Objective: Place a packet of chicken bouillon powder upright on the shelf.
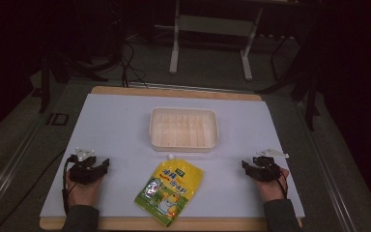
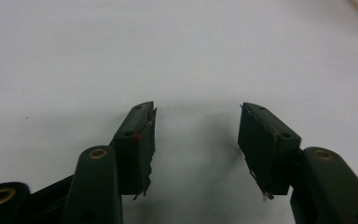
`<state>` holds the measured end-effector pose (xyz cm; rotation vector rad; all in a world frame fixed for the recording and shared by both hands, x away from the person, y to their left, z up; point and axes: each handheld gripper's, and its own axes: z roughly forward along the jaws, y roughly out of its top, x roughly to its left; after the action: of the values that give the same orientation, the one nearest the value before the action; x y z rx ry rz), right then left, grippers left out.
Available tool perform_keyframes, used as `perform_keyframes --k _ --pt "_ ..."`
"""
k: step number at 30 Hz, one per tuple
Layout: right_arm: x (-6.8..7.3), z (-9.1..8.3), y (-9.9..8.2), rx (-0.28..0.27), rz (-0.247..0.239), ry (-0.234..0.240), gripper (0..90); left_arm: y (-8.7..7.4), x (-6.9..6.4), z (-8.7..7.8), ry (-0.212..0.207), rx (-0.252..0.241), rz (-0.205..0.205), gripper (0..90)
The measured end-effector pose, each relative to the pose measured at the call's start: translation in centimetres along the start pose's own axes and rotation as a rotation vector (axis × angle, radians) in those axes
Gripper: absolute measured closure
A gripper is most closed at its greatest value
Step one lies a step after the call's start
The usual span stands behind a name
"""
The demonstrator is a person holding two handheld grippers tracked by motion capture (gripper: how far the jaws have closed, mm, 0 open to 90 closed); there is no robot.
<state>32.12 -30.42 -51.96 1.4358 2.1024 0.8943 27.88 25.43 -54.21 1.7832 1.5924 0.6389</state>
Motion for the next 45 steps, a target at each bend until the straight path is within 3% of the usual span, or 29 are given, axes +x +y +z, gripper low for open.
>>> perform_keyframes --k 3,5,6,8,12,13,14,15,16,21,22,23,26,34,45 --pt "0.4 -0.3 0.2 -0.007 0.008 0.044 46.8 0.0 -0.2 0.0 -0.011 -0.003 0.006 47.3" --pt "0.5 -0.3 0.3 -0.007 0.009 0.06 46.2 -0.1 -0.6 -0.1 -0.014 -0.005 0.03 46.7" --pt "0.9 -0.4 0.4 -0.004 0.017 0.096 44.2 -0.1 -0.9 -0.1 -0.011 -0.013 0.057 45.9" --pt "1.1 -0.4 0.6 -0.005 0.019 0.116 42.8 -0.1 -1.0 -0.1 -0.014 -0.017 0.063 44.4" --pt "2.8 -0.7 1.4 -0.011 0.001 0.199 39.3 -0.1 -1.0 -0.2 -0.014 -0.031 0.057 44.5" --pt "2.8 -0.7 1.4 -0.011 0.001 0.199 39.3 -0.1 -1.0 -0.2 -0.014 -0.031 0.057 44.5" --pt "3.5 -0.6 1.7 -0.015 0.002 0.256 37.6 -0.2 -1.0 -0.2 -0.013 -0.036 0.058 44.3" --pt "3.5 -0.6 1.7 -0.015 0.002 0.256 37.6 -0.2 -1.0 -0.2 -0.013 -0.036 0.058 44.3" --pt "4.3 -0.5 1.9 -0.018 0.007 0.32 35.4 -0.2 -1.1 -0.3 -0.008 -0.041 0.065 44.2" --pt "6.0 -0.4 2.4 -0.014 -0.032 0.373 32.1 -0.2 -1.2 -0.3 -0.004 -0.04 0.076 44.2" --pt "6.8 -0.2 2.6 -0.005 -0.036 0.421 30.8 -0.2 -1.3 -0.2 -0.003 -0.038 0.082 44.0" --pt "6.8 -0.2 2.6 -0.005 -0.036 0.421 30.8 -0.2 -1.3 -0.2 -0.003 -0.038 0.082 44.0" --pt "8.4 0.4 2.8 0.013 -0.063 0.478 29.8 -0.2 -1.4 -0.1 0.002 -0.033 0.088 43.7" --pt "11.0 1.5 2.7 0.062 -0.14 0.52 29.1 -0.1 -1.4 -0.1 0.004 -0.024 0.09 43.0" --pt "12.8 2.8 2.4 0.099 -0.176 0.532 29.0 -0.1 -1.4 -0.1 0.003 -0.023 0.096 42.7"
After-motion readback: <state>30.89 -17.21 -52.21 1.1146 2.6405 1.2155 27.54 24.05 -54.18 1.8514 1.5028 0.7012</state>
